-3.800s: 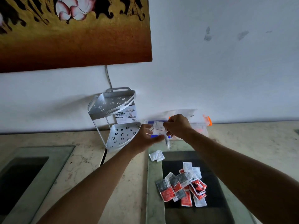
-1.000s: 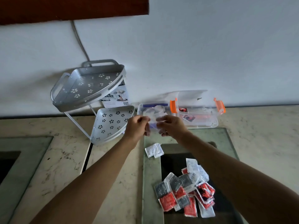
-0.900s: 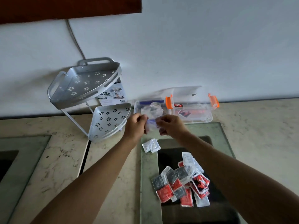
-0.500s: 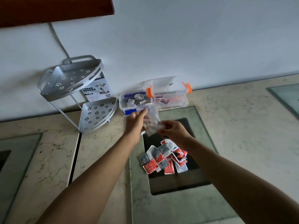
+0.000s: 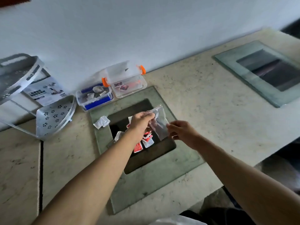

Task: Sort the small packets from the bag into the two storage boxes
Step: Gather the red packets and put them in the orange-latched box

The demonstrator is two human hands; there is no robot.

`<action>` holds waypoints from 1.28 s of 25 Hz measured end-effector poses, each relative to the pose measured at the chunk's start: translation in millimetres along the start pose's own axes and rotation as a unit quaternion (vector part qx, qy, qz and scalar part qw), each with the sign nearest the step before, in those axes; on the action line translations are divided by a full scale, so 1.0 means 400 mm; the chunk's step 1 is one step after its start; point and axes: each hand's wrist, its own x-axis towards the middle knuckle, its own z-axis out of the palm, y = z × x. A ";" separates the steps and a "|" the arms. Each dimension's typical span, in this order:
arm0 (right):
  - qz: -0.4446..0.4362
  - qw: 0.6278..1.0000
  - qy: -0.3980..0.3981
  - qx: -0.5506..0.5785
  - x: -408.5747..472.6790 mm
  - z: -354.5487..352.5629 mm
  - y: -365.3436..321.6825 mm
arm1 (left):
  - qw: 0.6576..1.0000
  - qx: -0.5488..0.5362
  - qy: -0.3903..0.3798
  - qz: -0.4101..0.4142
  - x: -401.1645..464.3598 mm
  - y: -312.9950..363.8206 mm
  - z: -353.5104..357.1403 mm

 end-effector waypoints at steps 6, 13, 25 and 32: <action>0.081 0.985 0.154 0.006 -0.087 -0.268 0.206 | 0.973 0.115 -0.133 -0.149 -0.019 -0.223 0.270; 0.152 0.956 0.237 -0.077 -0.122 -0.396 0.396 | 0.931 0.267 -0.181 -0.173 -0.038 -0.403 0.442; 0.068 0.910 0.265 -0.310 -0.103 -0.317 0.319 | 0.929 0.339 -0.115 -0.090 -0.027 -0.335 0.319; -0.040 0.899 0.165 -0.403 -0.016 -0.029 0.141 | 0.960 0.275 -0.013 -0.047 -0.048 -0.199 -0.006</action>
